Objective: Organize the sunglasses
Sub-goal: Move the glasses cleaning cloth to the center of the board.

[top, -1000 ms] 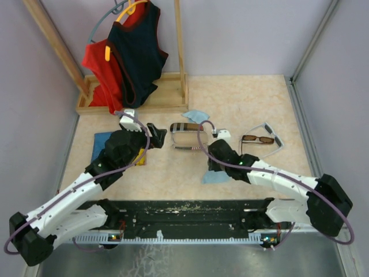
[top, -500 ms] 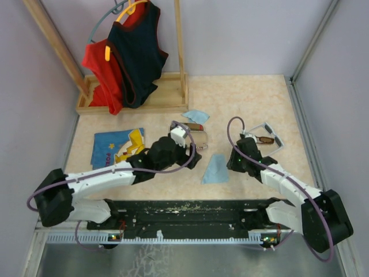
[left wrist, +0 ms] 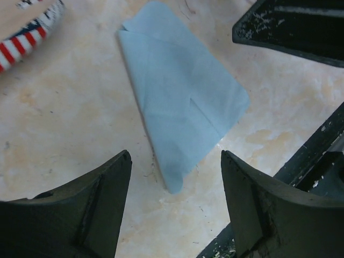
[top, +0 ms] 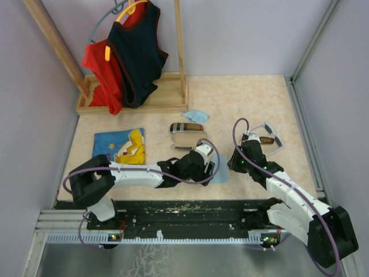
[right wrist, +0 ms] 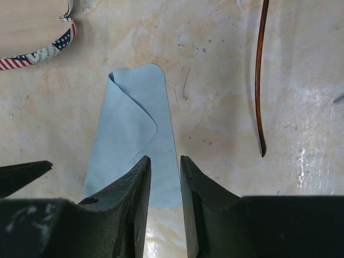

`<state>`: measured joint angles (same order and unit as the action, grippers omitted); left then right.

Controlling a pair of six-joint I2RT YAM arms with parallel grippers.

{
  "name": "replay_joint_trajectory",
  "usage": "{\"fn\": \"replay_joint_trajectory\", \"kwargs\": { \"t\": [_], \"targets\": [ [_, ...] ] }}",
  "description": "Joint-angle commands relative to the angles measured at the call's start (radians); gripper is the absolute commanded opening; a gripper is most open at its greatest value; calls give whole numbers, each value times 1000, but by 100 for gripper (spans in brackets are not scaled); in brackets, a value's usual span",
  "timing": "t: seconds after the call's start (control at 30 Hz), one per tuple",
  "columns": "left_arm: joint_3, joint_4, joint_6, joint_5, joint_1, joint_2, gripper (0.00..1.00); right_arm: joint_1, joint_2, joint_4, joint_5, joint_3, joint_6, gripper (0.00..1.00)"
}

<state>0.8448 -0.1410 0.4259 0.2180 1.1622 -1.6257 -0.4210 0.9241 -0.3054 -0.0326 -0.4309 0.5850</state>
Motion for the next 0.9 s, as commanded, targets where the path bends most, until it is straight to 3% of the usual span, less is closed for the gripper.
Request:
{"fn": "replay_joint_trajectory", "kwargs": {
  "t": [0.0,0.47,0.67,0.87],
  "targets": [
    [39,42,30,47,33,-52,73,11,-34,13,-14,5,-6,29],
    [40,111,45,79,76,-106,61,11,-48,9,-17,13,-19,29],
    [54,109,45,69,78,-138,47,11,-53,7,-14,18,-19,29],
    [26,112,47,79,78,-113,18,11,-54,4,-8,14,-27,29]
  ]
}}
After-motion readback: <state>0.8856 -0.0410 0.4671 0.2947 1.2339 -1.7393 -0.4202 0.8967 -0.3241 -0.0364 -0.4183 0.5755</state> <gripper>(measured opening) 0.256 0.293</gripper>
